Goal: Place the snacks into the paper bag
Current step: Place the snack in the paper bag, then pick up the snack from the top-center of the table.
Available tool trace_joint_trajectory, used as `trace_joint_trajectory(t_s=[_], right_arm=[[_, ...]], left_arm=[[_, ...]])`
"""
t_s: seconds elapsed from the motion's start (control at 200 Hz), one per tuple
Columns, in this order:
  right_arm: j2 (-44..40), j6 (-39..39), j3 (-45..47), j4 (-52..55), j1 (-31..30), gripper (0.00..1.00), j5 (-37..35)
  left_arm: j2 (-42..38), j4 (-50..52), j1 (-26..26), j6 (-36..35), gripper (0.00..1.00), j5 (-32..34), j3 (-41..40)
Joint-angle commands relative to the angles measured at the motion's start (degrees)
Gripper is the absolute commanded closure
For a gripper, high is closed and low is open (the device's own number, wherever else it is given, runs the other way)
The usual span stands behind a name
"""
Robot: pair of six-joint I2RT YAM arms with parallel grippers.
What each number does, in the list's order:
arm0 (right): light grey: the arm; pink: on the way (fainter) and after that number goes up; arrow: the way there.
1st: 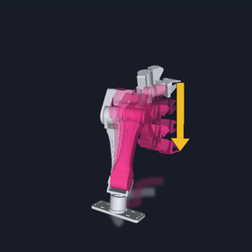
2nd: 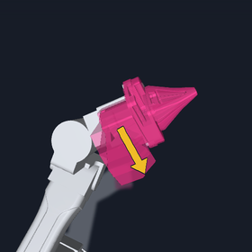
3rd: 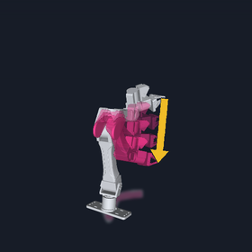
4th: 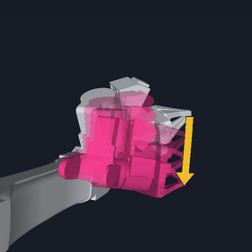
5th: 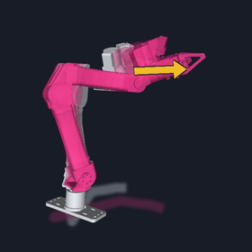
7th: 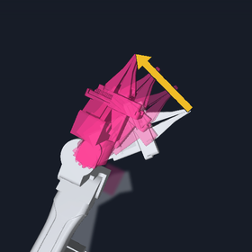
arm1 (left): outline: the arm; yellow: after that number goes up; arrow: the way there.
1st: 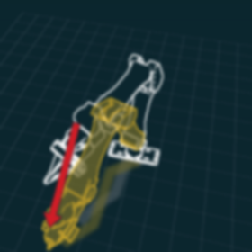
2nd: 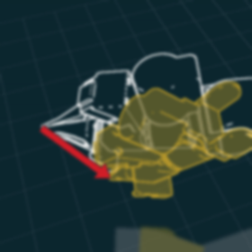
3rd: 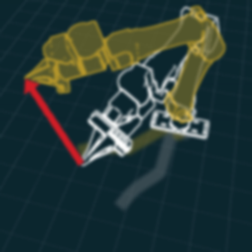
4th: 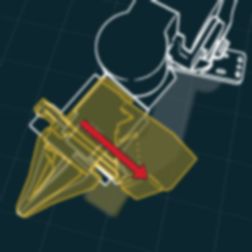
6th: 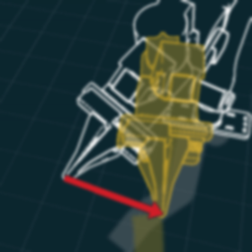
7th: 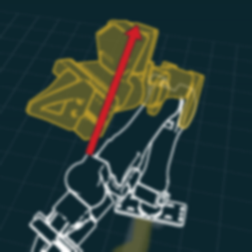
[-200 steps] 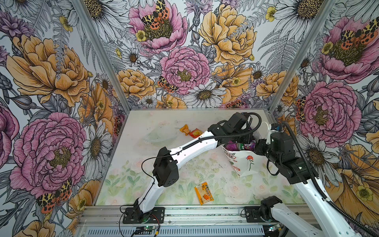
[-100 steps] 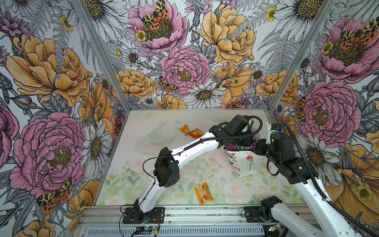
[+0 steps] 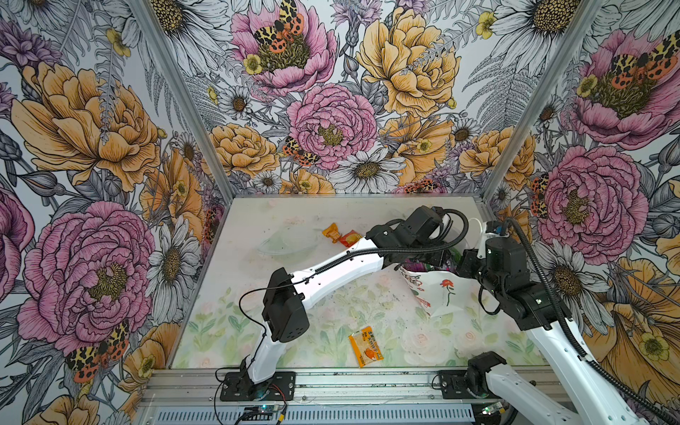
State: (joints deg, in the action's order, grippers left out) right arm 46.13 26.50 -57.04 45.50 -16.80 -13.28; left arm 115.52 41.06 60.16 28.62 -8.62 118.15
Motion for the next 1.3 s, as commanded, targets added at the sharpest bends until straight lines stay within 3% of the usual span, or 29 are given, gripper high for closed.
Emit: trace_joint_trajectory(t_s=[0.0,0.24,0.555,0.726,0.966,1.111,1.291], right_arm=[[-0.9,0.8,-0.4,-3.6,0.2,1.00,0.0],[-0.9,0.9,-0.3,-3.6,0.1,1.00,-0.3],[-0.7,0.8,-0.1,-3.7,0.2,1.00,-0.4],[-0.6,0.8,-0.1,-3.7,0.4,1.00,-0.5],[-0.5,0.8,0.0,-3.7,0.5,1.00,-0.5],[-0.5,0.8,0.0,-3.8,0.5,1.00,-0.4],[-0.3,0.9,0.1,-3.9,0.5,1.00,-0.1]], left_arm=[[-4.3,0.4,0.6,-2.1,0.64,3.4,-1.9],[-10.6,0.2,1.2,-4.0,0.50,7.6,-7.1],[-29.4,-4.2,0.9,-6.2,0.36,17.3,-20.1],[-40.6,-8.8,-1.6,-6.8,0.30,20.1,-31.1],[-60.1,-19.6,-7.3,-5.0,0.33,26.4,-53.2],[-65.3,-20.4,-15.1,-0.8,0.33,24.3,-62.6],[-62.1,-25.7,-27.6,2.7,0.31,10.5,-70.3]])
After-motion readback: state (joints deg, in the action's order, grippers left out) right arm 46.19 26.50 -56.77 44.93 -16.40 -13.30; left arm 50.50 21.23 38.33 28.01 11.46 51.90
